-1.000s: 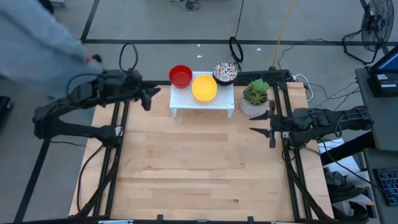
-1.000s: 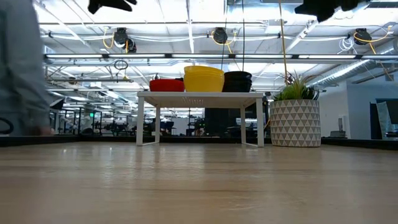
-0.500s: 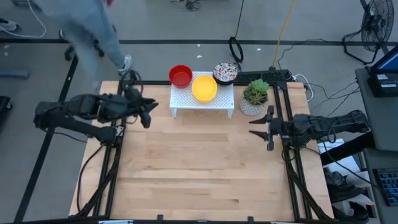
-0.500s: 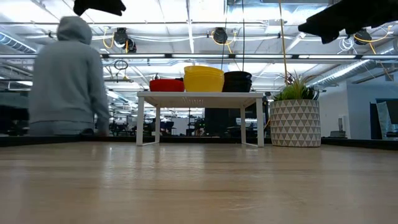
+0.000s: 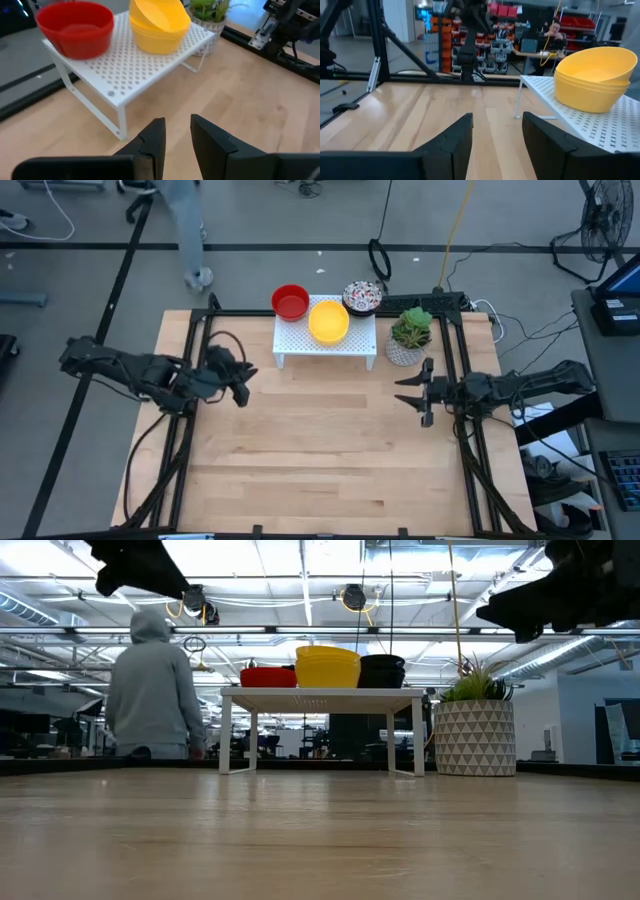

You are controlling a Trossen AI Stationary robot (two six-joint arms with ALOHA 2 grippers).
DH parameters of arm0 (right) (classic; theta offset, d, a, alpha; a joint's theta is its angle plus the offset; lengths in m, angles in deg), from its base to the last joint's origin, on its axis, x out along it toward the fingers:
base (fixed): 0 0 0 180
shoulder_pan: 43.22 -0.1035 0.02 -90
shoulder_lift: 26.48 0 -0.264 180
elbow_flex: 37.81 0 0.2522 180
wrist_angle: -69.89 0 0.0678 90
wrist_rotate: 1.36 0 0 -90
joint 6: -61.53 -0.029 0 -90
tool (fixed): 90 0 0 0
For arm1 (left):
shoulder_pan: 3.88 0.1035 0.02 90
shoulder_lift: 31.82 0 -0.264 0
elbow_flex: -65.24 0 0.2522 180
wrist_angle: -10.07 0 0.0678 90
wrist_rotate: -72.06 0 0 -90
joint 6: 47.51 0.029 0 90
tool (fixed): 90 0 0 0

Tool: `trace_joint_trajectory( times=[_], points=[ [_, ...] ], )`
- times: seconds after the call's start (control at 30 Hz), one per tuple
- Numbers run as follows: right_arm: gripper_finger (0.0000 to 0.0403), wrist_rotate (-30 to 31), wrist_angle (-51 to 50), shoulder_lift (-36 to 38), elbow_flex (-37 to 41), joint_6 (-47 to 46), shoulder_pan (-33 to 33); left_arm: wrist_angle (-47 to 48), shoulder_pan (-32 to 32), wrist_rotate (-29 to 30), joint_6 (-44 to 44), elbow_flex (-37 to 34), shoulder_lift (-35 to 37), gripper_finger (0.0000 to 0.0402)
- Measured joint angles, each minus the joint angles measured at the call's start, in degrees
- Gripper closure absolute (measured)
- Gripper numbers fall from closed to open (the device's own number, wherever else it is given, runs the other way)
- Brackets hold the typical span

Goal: Pick & Place Mini bowls
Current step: Return to Home Position

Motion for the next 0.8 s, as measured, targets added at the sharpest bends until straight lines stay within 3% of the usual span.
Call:
trace_joint_trajectory(
  times=[0.4,0.8],
  points=[
    [0.0243,0.0,17.1,0.1,8.9,-0.5,0.0,-17.9,-7.1,2.6,-7.3,-15.8,0.0,0.0309],
    [0.0243,0.1,15.9,0.1,9.6,-0.5,0.0,-35.5,-11.6,8.8,-11.8,-29.6,0.0,0.0309]
  ],
)
